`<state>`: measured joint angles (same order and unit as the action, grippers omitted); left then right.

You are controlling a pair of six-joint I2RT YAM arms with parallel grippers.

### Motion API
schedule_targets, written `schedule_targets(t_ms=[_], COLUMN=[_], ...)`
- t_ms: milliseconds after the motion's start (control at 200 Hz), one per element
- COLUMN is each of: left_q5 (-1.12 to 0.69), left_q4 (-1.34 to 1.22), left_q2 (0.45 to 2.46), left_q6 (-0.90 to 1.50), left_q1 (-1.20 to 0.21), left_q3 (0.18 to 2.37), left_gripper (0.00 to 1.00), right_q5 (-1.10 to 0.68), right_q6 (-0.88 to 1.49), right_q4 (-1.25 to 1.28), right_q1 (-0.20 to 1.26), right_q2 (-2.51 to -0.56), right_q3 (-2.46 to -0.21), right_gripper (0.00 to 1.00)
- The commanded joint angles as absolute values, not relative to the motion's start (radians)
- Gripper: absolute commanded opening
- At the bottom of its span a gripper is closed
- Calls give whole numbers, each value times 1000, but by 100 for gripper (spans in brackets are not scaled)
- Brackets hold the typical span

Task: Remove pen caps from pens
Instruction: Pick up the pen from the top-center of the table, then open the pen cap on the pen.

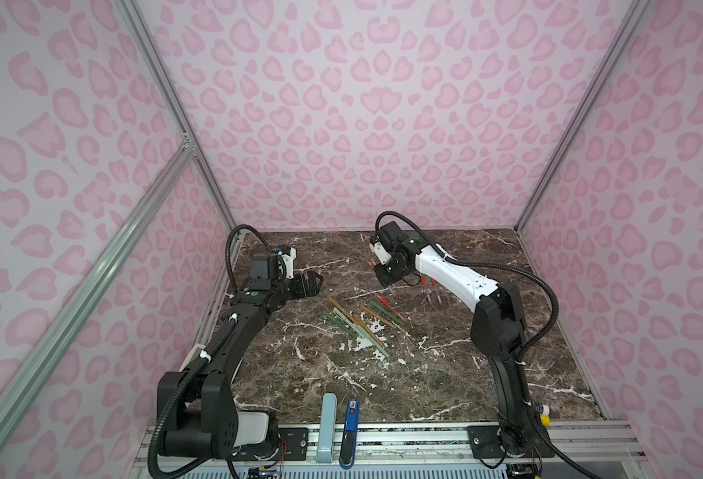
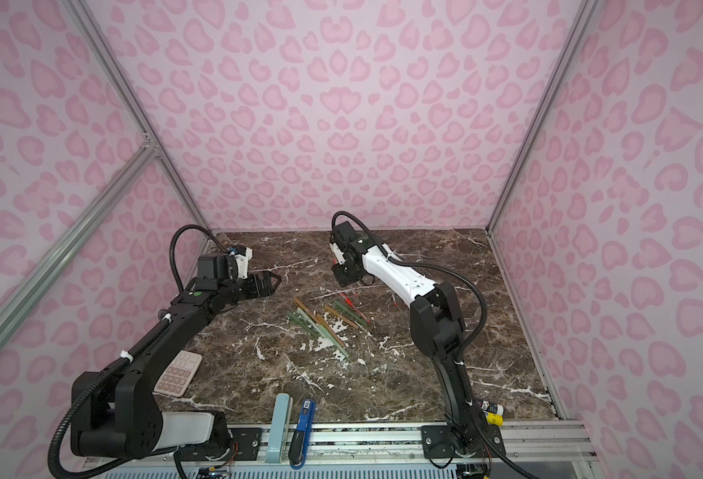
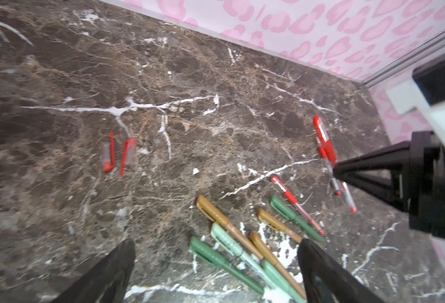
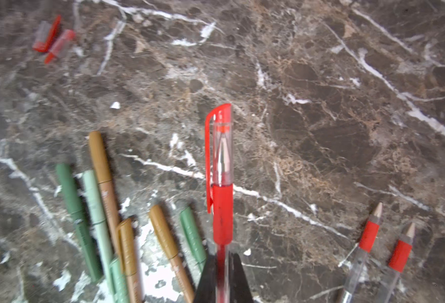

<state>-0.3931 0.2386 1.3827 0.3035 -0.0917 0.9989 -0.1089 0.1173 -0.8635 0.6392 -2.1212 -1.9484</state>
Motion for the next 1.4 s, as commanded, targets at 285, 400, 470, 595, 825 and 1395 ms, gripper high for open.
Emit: schedule_targets(t_ms=[285, 400, 470, 595, 825, 1395], left_q5=[-657, -740, -780, -769, -712, -689], left_q4=[-41, -80, -42, -24, 83, 109], left_q2=[1622, 1654, 1681, 1695, 1694, 1689], left_q6=[777, 676, 622, 588, 501, 483], left_q1=[-151, -169, -180, -223, -265, -190], left_q3=[1187, 1197, 1231, 1238, 1280, 1305], left_gripper=[99, 98, 98, 97, 93, 63], right_q5=[-137, -163, -192, -219, -224, -253], right_q6=[343, 417, 439, 447, 430, 399], right_q4=[-447, -348, -329, -342, -371, -392], right_q1=[729, 729, 732, 738, 754, 779], right_q2=[-1896, -1876, -1891, -1935, -1969, -1983], right_q3=[-1644, -1583, -1580, -1611, -1661, -1687], right_gripper=[4, 3, 3, 2, 2, 2])
